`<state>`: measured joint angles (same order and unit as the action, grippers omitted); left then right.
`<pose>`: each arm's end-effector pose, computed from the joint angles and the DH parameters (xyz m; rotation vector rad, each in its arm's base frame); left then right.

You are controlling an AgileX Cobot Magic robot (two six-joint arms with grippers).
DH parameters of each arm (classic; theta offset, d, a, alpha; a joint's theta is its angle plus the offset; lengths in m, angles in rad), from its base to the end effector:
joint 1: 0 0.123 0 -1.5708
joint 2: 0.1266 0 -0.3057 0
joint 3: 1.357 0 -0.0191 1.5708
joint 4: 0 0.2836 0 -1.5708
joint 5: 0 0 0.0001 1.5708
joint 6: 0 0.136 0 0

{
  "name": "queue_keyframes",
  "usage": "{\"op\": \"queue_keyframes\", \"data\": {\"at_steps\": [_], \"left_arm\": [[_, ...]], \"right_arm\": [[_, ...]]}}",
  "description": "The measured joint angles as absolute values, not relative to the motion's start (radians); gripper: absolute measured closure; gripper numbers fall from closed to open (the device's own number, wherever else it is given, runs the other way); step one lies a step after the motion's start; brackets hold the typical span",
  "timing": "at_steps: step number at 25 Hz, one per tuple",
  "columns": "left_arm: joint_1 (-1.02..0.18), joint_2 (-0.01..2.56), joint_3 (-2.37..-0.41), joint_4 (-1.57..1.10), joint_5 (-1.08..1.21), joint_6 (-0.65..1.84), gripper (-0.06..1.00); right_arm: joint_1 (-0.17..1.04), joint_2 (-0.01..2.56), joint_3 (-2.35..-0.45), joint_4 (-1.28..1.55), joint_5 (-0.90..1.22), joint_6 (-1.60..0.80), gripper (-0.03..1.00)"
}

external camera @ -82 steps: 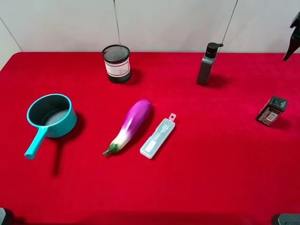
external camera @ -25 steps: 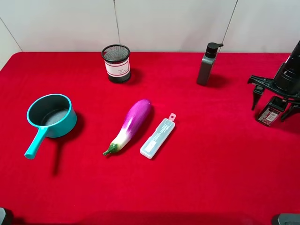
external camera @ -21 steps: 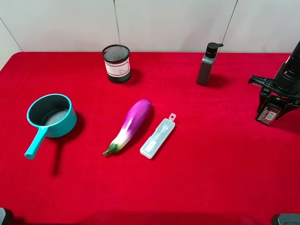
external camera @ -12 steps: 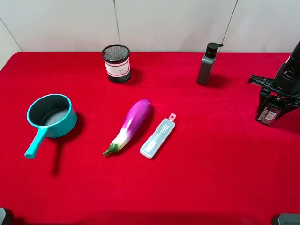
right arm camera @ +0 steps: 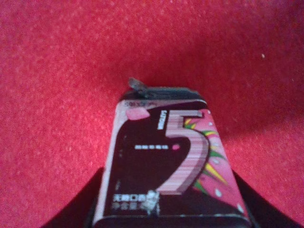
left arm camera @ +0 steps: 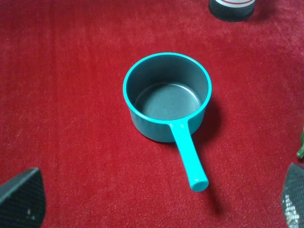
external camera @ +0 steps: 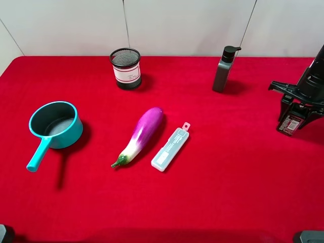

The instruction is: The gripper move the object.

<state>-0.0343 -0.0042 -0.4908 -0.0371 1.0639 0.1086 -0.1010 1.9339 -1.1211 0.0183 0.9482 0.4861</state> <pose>0.0432 -0.0059 0.2692 0.1482 2.0466 0.0017 0.3530 -0.0337 0.0836 -0.8956 -2.9027 0.0086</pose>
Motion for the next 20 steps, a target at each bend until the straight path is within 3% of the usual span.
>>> {"op": "queue_keyframes", "data": {"at_steps": [20], "left_arm": [[-0.034, -0.004, -0.491, -0.037, 1.064, 0.109, -0.04]], "right_arm": [[-0.101, 1.707, -1.199, 0.031, 1.204, 0.452, 0.64]]}}
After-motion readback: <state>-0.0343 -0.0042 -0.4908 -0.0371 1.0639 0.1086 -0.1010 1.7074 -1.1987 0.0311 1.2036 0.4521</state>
